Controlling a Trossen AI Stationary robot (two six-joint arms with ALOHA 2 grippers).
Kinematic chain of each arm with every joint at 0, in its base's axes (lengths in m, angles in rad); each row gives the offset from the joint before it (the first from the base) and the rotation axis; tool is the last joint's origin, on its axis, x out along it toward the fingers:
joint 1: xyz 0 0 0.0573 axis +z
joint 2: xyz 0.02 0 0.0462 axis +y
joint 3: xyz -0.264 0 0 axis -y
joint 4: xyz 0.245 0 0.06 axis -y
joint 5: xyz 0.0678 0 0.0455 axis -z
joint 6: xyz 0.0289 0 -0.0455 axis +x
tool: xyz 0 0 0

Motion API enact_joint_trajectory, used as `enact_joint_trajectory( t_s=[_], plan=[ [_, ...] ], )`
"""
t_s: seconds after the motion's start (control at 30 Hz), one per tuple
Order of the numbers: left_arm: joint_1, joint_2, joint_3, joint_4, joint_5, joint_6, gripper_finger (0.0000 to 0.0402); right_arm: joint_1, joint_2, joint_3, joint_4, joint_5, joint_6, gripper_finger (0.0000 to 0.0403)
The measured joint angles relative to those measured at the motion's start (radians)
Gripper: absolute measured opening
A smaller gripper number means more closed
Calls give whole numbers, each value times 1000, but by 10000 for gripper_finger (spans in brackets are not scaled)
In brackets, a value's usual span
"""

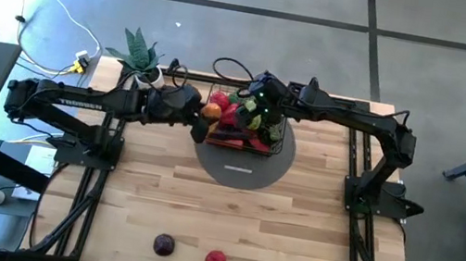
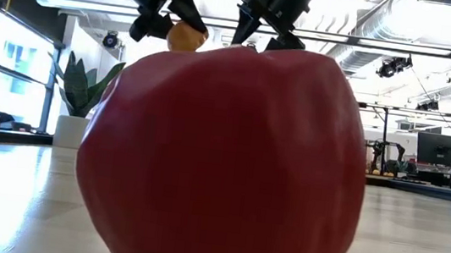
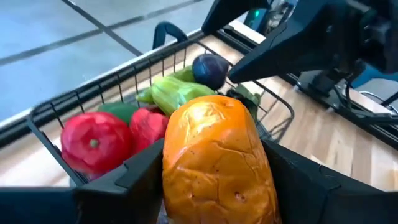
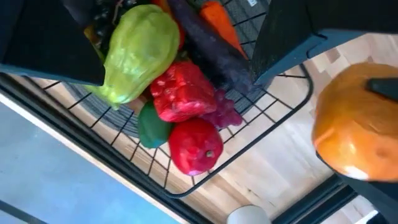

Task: Build produce basket
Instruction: Put the brown potato into the wire basket

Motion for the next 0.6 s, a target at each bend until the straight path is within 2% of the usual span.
enact_joint_trajectory(
  t_s=[0.2, 0.4, 0.6],
  plan=[
    [57, 1, 0, 36, 71, 48, 233, -37, 0, 0, -22, 0, -3, 385],
    [102, 51, 0, 49, 92, 67, 233, -78, 0, 0, -35, 0, -21, 385],
    [125, 142, 0, 159, 209, 63, 241, -113, 0, 0, -35, 0, -36, 385]
  ],
)
